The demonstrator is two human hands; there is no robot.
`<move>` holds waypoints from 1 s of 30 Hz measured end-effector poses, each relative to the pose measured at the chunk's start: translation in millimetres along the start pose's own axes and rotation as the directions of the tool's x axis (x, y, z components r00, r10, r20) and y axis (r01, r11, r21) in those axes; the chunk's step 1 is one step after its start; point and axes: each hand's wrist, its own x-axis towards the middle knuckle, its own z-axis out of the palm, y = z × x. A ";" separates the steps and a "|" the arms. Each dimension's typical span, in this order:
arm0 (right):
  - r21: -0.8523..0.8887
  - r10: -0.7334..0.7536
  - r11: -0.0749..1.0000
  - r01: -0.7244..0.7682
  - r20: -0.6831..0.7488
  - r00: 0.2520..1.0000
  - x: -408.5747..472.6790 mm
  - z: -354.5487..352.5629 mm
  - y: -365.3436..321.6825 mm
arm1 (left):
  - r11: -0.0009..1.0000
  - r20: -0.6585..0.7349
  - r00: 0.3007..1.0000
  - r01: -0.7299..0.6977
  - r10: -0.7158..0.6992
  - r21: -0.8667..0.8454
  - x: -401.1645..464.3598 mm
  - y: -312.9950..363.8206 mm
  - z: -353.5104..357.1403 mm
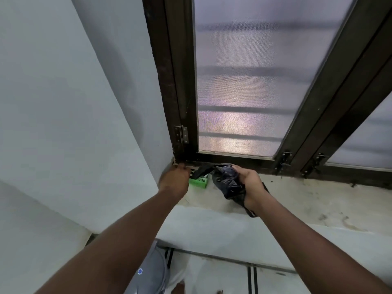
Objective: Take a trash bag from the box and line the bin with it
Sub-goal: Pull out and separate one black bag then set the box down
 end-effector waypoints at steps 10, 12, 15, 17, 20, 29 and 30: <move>0.043 0.100 0.994 -0.099 -0.028 0.995 -8.1 14.4 8.9 | 0.092 0.244 0.969 0.247 -0.039 -0.965 -25.5 34.7 -19.9; 0.027 0.092 0.995 -0.091 -0.027 0.995 -12.6 18.0 12.3 | -0.091 0.334 0.940 0.339 0.069 -0.936 -33.1 39.2 -18.3; 0.020 0.012 1.000 -0.011 -0.021 1.000 -23.4 24.2 14.1 | -0.162 0.296 0.928 0.336 0.229 -0.928 -43.8 39.1 -18.0; -0.014 -0.048 0.999 0.048 -0.058 0.997 -32.6 26.2 16.6 | -0.126 0.265 0.936 0.299 0.230 -0.946 -48.5 37.4 -21.5; -0.044 -0.105 0.994 0.100 -0.123 0.987 -46.5 28.7 25.8 | -0.151 0.257 0.943 0.292 0.212 -0.945 -56.9 34.4 -29.9; -0.087 -0.298 0.954 0.286 -0.201 0.933 -93.9 61.0 60.5 | 0.035 0.116 0.985 0.113 0.131 -0.993 -112.4 13.3 -43.0; -0.148 -0.329 0.940 0.309 -0.146 0.933 -103.6 63.1 67.4 | -0.001 0.115 0.990 0.116 0.079 -0.993 -116.9 10.6 -44.8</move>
